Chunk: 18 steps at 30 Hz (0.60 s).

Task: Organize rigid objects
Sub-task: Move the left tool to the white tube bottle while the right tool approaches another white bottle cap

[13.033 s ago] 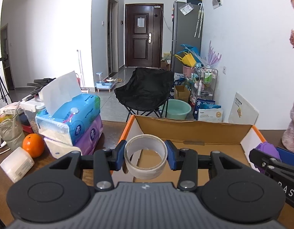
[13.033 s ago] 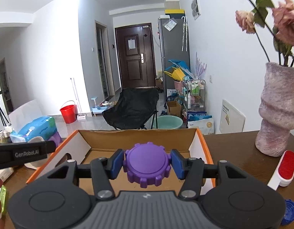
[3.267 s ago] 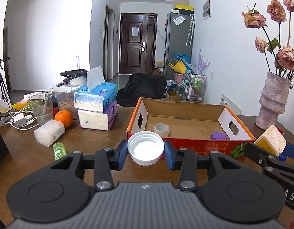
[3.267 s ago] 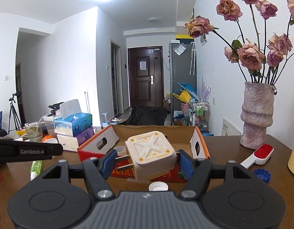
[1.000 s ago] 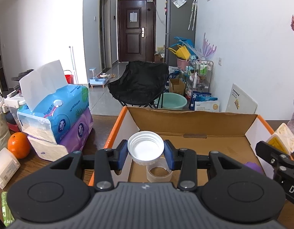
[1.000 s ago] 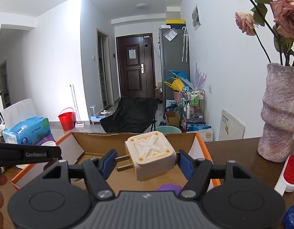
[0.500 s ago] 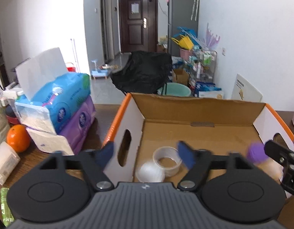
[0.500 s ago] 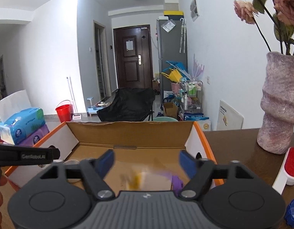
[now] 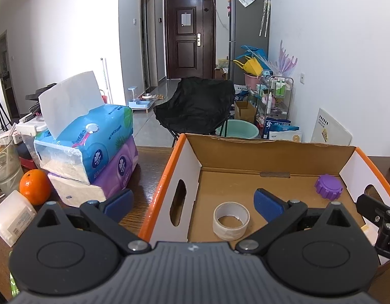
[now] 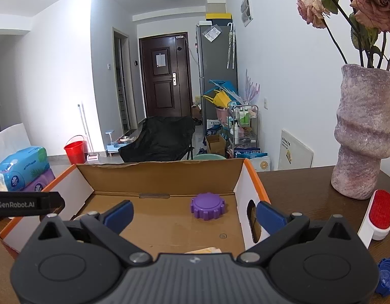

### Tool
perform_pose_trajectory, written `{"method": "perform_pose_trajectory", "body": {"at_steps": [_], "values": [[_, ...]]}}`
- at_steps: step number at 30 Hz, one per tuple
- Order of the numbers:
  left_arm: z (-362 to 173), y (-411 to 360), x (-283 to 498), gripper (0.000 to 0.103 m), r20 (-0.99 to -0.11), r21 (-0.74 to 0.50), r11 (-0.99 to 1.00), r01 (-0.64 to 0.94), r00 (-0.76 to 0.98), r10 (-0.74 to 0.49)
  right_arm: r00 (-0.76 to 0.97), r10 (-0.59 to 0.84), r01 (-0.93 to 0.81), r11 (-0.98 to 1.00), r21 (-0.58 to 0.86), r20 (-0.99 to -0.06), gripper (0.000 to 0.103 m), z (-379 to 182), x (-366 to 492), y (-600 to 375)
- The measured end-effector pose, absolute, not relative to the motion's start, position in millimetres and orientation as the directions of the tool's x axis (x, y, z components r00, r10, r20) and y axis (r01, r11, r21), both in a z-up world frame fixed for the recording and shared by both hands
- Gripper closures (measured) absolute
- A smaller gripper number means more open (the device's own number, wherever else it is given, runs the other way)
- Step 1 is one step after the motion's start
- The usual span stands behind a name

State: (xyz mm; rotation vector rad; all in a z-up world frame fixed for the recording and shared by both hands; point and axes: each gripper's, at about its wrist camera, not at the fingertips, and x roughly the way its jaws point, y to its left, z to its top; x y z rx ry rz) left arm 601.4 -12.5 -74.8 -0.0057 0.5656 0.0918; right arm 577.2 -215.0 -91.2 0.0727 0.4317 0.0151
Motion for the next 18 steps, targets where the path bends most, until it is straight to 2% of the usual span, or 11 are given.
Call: {"method": "perform_pose_trajectory", "body": {"at_steps": [18], "values": [[-63,-15,581,0.000,-0.519,0.005,0.999,-0.048,0.853,0.043,0.919,0.042,-0.016,0.997,0.070,-0.392,0.000,-81,563,-219]]}}
